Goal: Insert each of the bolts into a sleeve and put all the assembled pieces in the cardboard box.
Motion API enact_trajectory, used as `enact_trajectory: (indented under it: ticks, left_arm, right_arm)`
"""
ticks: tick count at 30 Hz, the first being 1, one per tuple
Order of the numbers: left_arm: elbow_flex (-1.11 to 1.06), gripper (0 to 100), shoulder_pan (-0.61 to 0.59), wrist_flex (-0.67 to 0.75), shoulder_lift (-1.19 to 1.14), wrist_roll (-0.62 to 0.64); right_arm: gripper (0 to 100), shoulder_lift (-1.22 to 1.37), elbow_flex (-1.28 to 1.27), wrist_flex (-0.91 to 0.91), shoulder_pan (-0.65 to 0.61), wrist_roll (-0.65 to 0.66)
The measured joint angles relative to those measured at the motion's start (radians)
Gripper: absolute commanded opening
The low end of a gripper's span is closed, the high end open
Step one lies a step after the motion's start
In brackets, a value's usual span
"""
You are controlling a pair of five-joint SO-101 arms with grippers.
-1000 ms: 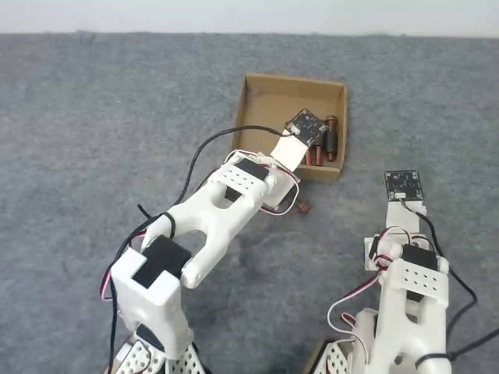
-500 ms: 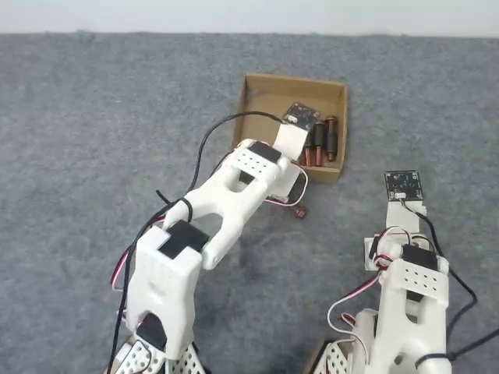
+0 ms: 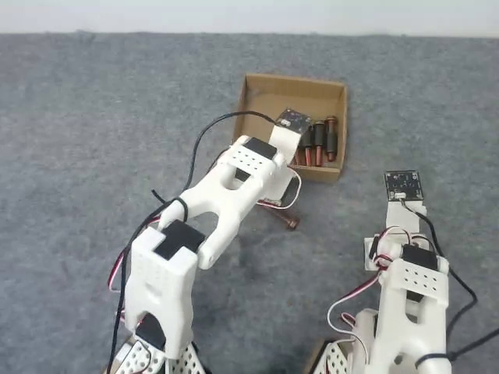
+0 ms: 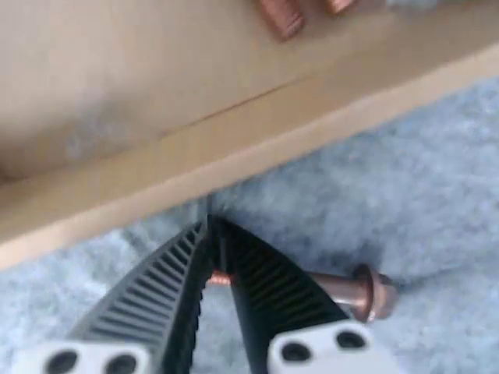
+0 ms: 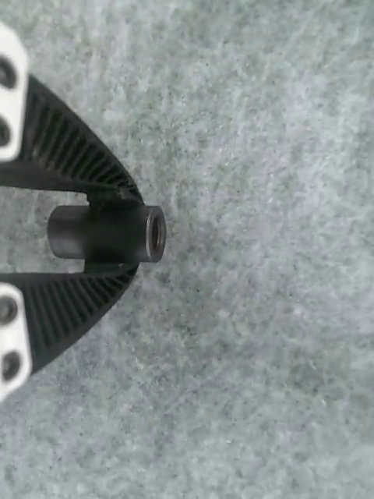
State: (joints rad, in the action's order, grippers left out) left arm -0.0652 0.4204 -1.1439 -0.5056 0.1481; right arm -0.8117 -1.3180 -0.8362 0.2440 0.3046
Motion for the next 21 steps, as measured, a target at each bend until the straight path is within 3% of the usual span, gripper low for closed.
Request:
enact_trajectory:
  ticks: [10,21]
  left_arm:
    - [-0.362,1,-0.041,0.147,0.249,-0.002]
    - [-0.643,1,-0.035,0.256,0.486,-0.166]
  right_arm:
    - [0.7,0.0,0.0,0.0,0.0,0.0]
    - [0.7,0.0,0.0,0.0,0.0,0.0]
